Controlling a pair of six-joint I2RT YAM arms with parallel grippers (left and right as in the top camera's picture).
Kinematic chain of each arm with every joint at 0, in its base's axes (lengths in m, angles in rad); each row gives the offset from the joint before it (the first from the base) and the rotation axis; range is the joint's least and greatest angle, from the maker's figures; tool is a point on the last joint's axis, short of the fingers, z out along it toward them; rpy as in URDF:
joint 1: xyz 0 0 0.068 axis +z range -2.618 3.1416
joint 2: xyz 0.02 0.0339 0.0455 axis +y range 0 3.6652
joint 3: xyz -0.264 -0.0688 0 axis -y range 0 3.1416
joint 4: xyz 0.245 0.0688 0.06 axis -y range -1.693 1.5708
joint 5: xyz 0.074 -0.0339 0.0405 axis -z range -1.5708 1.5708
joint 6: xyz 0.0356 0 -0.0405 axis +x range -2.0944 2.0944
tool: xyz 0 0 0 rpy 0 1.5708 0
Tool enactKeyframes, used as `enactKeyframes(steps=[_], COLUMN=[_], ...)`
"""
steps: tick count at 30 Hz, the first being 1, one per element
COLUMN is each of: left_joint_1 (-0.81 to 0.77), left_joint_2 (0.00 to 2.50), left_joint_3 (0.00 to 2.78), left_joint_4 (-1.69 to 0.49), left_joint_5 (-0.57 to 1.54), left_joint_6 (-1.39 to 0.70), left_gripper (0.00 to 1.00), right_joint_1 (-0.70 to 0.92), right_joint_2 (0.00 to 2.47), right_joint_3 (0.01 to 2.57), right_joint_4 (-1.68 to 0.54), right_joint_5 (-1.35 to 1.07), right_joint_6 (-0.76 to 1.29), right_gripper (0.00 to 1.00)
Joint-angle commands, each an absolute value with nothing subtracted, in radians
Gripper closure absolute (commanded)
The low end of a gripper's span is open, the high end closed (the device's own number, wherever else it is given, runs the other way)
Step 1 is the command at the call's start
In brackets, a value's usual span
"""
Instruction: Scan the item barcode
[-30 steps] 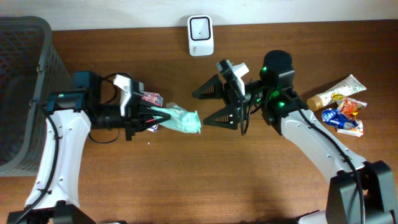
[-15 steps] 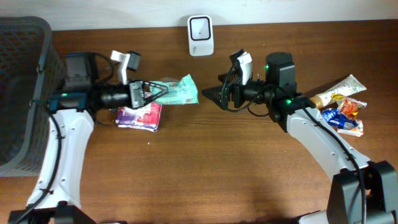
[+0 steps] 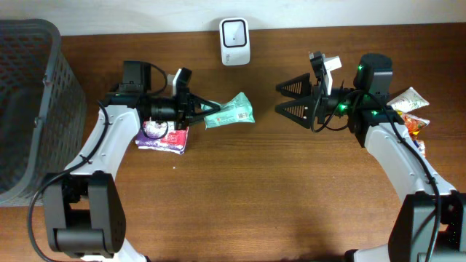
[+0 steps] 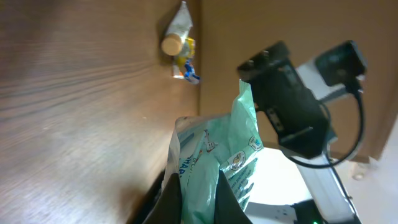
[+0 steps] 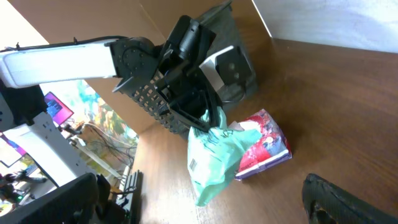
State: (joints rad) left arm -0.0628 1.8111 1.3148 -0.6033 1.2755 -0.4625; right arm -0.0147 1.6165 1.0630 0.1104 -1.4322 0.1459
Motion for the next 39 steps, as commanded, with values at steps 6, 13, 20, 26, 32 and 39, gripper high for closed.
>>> enactKeyframes(steps=[6, 13, 20, 26, 32, 39], left_joint_1=[-0.068, -0.098, -0.115, -0.257, -0.276, -0.276], left_joint_2=[1.795, 1.782, 1.563, 1.477, 1.477, 1.477], left_joint_3=[1.342, 1.342, 1.372, 1.373, 1.372, 1.372], left_joint_4=[-0.558, -0.523, -0.519, -0.447, -0.469, -0.487], left_joint_5=[1.4, 1.305, 0.588, 0.374, 0.736, 0.898], left_joint_6=[-0.485, -0.344, -0.056, 0.276, 0.366, 0.373], left_gripper=[1.0, 1.0, 1.0, 1.0, 1.0, 1.0], right_joint_1=[-0.025, 0.103, -0.03, -0.017, 0.063, 0.126], right_joint_2=[1.611, 1.615, 1.614, 1.614, 1.615, 1.615], right_joint_3=[1.071, 1.072, 1.072, 1.072, 1.072, 1.072], right_joint_4=[0.101, 0.104, 0.022, -0.012, 0.023, 0.204], right_joint_5=[-1.442, -1.269, -1.271, -1.27, -1.206, -1.291], right_joint_6=[0.134, 0.038, 0.139, 0.094, -0.099, -0.123], right_gripper=[0.01, 0.01, 0.02, 0.02, 0.02, 0.01])
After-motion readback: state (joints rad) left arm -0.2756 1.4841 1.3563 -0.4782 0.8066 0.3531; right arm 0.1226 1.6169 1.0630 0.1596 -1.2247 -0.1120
